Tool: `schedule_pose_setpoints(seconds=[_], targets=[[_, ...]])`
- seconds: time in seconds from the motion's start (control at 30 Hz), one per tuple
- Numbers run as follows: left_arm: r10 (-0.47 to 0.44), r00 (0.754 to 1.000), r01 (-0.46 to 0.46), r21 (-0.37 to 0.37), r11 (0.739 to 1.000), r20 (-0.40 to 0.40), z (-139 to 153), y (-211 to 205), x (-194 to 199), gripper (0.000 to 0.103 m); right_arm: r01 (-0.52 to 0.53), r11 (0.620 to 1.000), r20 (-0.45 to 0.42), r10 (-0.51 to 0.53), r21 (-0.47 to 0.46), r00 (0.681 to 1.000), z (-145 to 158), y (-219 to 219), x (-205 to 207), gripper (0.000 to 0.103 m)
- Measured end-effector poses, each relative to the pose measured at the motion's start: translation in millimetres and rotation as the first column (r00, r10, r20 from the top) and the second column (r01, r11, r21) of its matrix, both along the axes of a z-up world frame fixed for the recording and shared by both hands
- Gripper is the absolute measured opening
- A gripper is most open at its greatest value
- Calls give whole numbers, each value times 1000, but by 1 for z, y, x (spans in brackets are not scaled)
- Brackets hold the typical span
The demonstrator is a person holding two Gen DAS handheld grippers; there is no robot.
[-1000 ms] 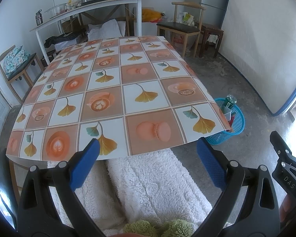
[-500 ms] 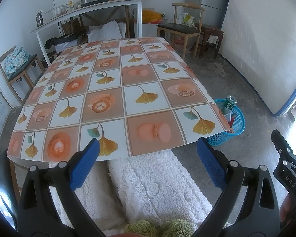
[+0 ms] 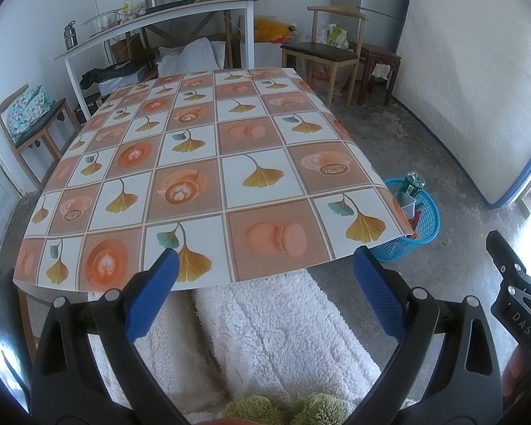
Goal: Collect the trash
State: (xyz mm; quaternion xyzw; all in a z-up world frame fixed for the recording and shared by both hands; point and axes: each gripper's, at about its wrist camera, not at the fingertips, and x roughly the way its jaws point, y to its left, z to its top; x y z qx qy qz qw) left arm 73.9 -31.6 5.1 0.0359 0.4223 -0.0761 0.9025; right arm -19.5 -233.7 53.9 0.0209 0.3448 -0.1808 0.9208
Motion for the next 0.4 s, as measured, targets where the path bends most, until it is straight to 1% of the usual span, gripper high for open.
schedule_pose_setpoints(seconds=[0.4], targets=[[-2,1000,2,-2,1000,-12,4,0,1,94,-2,1000,0,2,-2,1000,1,3,3,97]])
